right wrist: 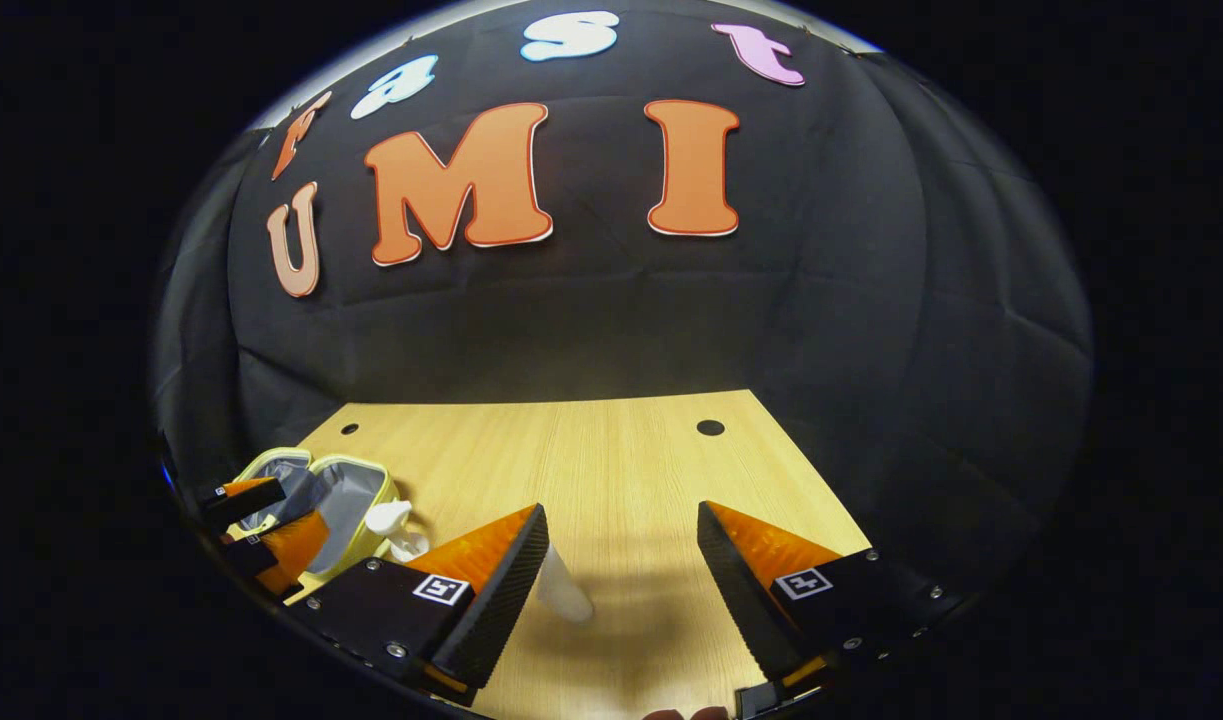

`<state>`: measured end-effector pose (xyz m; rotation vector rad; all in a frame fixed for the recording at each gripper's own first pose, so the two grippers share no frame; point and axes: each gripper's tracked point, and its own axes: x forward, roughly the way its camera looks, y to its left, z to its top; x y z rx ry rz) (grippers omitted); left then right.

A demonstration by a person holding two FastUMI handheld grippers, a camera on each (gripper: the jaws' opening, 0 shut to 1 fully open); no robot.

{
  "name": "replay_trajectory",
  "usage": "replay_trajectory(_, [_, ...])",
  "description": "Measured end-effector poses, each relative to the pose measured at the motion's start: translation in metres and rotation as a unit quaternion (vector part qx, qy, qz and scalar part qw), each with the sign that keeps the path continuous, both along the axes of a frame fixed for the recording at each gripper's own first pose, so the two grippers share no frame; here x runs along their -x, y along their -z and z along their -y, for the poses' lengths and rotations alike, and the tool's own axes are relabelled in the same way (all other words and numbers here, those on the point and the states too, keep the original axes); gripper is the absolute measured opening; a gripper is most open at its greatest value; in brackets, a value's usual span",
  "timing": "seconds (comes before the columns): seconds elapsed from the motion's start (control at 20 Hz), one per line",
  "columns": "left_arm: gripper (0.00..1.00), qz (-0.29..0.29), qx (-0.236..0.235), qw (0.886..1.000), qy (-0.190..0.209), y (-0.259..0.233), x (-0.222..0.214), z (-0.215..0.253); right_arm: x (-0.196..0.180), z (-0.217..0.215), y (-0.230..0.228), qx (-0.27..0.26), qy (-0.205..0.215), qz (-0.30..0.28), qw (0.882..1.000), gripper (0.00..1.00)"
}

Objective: First open the suitcase, pack the skin care products into it, and then close the suitcase.

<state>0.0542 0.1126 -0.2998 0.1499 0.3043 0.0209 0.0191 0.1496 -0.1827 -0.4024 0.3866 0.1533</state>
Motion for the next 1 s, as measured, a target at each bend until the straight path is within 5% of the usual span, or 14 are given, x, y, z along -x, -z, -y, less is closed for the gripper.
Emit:
replay_trajectory(0.4, [0.99,-0.048,-0.024,0.997,0.06,0.081,-0.008,0.054,0.004,0.017,0.028,0.009,0.004,-0.013,1.0,0.96])
replay_trajectory(1.0, [1.0,-0.07,-0.016,0.997,0.012,0.153,-0.065,0.052,0.008,0.063,0.042,0.027,0.055,-0.029,0.998,0.96])
